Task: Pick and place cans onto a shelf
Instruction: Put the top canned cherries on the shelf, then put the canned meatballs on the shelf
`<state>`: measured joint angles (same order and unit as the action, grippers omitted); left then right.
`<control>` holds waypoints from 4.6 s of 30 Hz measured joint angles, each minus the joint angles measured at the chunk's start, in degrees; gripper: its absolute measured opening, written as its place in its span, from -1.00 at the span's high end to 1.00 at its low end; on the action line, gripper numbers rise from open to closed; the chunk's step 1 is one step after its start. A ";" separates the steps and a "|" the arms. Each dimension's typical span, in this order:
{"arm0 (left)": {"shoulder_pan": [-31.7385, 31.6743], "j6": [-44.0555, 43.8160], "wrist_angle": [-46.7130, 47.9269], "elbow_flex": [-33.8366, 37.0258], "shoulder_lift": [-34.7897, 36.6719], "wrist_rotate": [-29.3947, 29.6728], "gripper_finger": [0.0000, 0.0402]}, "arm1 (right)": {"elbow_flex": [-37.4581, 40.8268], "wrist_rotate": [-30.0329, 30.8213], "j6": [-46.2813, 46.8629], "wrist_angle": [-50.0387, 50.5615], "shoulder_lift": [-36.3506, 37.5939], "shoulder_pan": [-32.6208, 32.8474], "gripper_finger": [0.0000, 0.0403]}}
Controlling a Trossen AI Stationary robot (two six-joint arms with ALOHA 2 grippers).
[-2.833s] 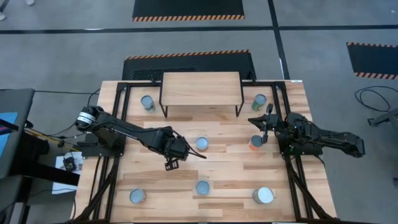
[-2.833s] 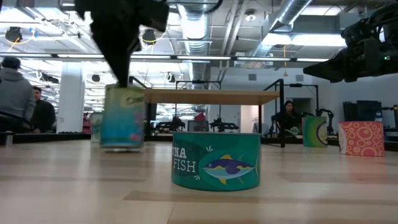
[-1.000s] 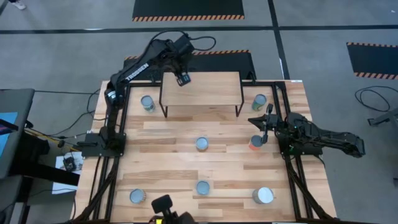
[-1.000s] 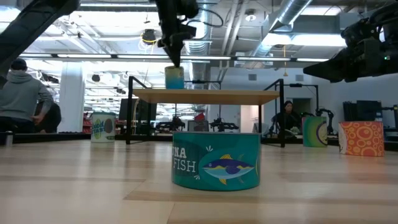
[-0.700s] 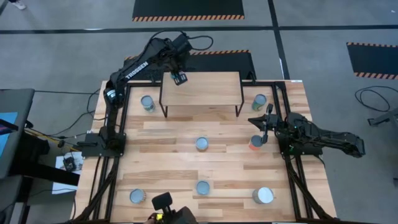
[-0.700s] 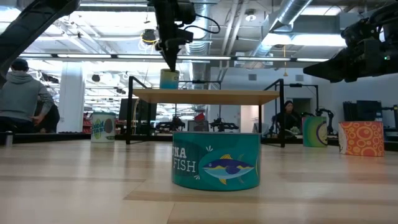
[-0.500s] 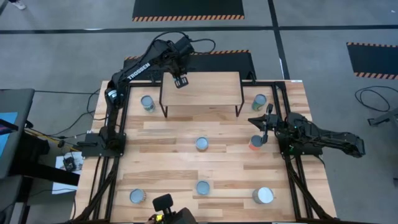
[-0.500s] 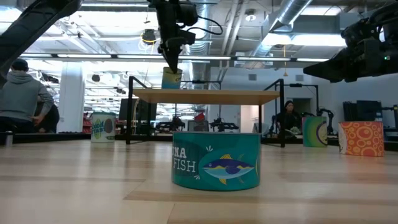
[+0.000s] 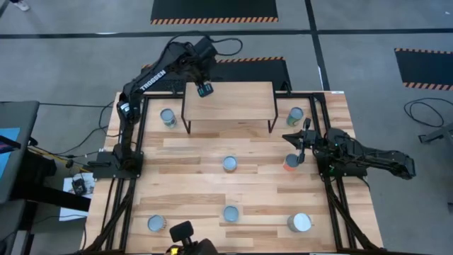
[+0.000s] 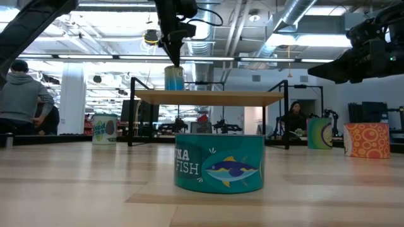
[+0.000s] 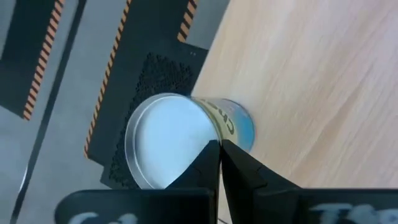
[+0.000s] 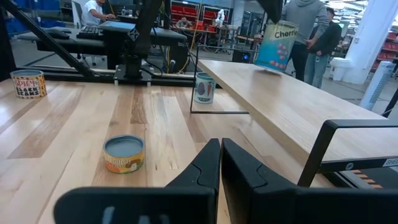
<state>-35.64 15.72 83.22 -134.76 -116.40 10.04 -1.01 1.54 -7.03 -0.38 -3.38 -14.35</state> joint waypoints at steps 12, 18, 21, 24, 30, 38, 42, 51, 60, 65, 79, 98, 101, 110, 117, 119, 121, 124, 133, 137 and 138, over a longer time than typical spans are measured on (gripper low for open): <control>-0.33 -1.68 -0.81 0.04 0.11 -2.25 1.00 | 0.00 0.00 0.00 -0.01 0.00 -0.01 0.81; -0.39 -2.29 -0.85 0.04 0.11 -2.22 1.00 | 0.01 0.00 0.00 -0.02 0.00 0.00 0.81; -0.39 -2.29 -1.54 0.04 0.09 -2.16 1.00 | -0.01 0.00 0.00 -0.02 0.02 0.00 0.81; -0.39 -2.37 -1.76 0.04 0.09 -1.23 1.00 | 0.02 0.00 0.00 -0.02 0.02 0.00 0.81; -0.39 -2.37 -1.73 0.04 0.09 -1.58 1.00 | 0.01 0.00 0.00 -0.01 0.01 0.00 0.81; -0.39 -2.49 -1.67 0.04 0.09 -1.66 1.00 | 0.00 0.00 0.00 -0.01 0.02 0.00 0.81; -0.39 -2.47 -1.57 0.04 0.09 -1.23 1.00 | 0.02 0.00 0.00 -0.02 0.00 0.00 0.81; -0.39 -2.47 -1.60 0.04 0.06 -0.41 1.00 | 0.02 0.00 0.00 -0.02 0.01 0.00 0.81; -0.33 -2.49 -1.68 0.07 0.04 -0.78 1.00 | -0.01 0.00 0.00 -0.02 0.01 -0.01 0.81; 0.12 -2.34 -3.29 3.54 -0.09 -0.71 1.00 | 0.02 0.00 0.00 -0.02 0.00 0.00 0.81; 1.01 -0.98 -4.75 3.90 0.11 -0.61 1.00 | 0.00 0.00 0.00 -0.02 0.01 -0.02 0.81; 0.90 -2.28 -4.23 2.80 0.02 -0.19 0.99 | 0.01 0.01 0.00 -0.01 0.01 0.00 0.81; 0.90 -2.47 -4.29 2.80 0.02 -0.17 0.96 | 0.00 0.00 0.00 -0.02 0.01 -0.01 0.81; 0.90 -2.47 -4.87 2.78 0.02 -0.17 0.80 | 0.00 0.00 0.00 0.00 0.00 -0.02 0.81; 1.20 -2.48 -4.76 -0.22 1.54 -0.56 0.76 | 0.02 0.00 0.00 -0.02 0.00 0.00 0.81; 2.02 -2.42 -4.72 0.11 3.11 -0.54 0.77 | 0.01 0.00 0.00 0.00 0.02 0.00 0.81; 3.40 -2.44 -4.83 0.86 4.76 -0.56 0.80 | 0.01 0.01 0.00 -0.01 0.01 -0.01 0.81; 6.09 -2.42 -7.23 3.89 7.53 -0.62 0.88 | 0.02 0.00 0.00 -0.02 0.00 -0.02 0.81; 11.44 -1.40 -29.40 28.58 21.46 -6.82 0.99 | 0.01 0.01 0.00 -0.02 0.00 0.00 0.81; 13.61 -3.11 -42.39 45.86 30.49 -7.03 0.99 | 0.01 0.01 0.00 -0.01 0.00 -0.01 0.81; 14.32 -3.72 -46.04 50.10 32.93 -7.09 0.99 | 0.00 0.02 0.00 0.00 0.00 -0.01 0.81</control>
<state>-21.32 12.00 37.18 -84.66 -83.47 2.95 -1.01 1.56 -7.03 -0.38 -3.38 -14.35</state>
